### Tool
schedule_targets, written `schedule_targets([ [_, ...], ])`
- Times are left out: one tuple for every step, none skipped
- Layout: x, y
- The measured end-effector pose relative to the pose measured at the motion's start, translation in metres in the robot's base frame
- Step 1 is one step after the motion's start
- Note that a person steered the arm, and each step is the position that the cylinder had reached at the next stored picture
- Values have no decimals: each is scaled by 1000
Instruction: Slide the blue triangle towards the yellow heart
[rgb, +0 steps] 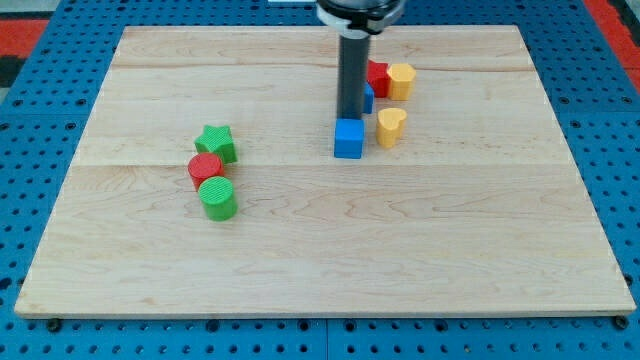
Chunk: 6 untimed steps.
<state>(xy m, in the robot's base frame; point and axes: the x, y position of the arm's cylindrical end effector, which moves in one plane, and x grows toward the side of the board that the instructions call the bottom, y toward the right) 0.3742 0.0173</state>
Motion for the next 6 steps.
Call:
schedule_targets([
  [-2,-35],
  [-21,-49],
  [-50,-48],
  [-57,-27],
  [-46,6],
  [-35,53],
])
